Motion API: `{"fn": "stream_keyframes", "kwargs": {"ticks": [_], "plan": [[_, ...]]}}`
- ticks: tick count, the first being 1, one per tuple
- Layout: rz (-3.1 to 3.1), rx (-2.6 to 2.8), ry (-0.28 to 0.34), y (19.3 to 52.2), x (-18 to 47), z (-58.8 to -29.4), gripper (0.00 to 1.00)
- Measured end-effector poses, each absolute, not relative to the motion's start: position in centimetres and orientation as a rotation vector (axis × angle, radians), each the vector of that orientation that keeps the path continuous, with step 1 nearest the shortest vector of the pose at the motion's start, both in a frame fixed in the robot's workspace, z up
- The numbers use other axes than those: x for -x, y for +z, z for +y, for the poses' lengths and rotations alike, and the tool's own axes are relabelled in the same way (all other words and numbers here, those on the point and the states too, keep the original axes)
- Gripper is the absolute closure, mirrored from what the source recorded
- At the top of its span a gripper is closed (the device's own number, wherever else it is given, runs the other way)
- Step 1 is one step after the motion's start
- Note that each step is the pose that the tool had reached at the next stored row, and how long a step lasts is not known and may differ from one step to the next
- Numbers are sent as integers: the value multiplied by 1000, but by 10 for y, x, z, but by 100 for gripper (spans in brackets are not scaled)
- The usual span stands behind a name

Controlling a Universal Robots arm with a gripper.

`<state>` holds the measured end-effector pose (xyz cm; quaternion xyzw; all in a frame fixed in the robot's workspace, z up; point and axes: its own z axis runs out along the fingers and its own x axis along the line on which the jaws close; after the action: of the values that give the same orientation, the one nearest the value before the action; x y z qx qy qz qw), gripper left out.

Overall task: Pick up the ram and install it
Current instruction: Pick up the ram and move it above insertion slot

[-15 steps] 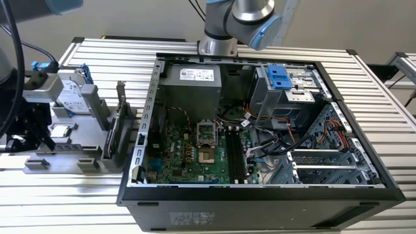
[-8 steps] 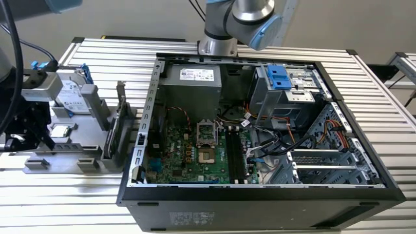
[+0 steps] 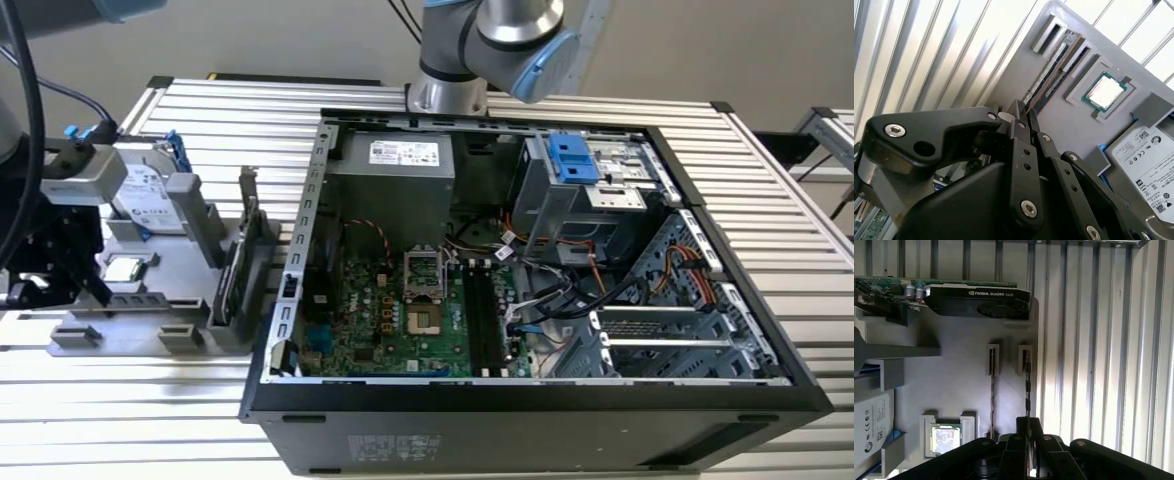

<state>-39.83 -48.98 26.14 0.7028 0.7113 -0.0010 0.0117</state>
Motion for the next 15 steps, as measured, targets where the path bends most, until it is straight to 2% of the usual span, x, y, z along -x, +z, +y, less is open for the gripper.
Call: {"fn": "stream_keyframes", "kwargs": {"ticks": [15], "plan": [[2218,-2192,-3,268,398,-490,100]]}}
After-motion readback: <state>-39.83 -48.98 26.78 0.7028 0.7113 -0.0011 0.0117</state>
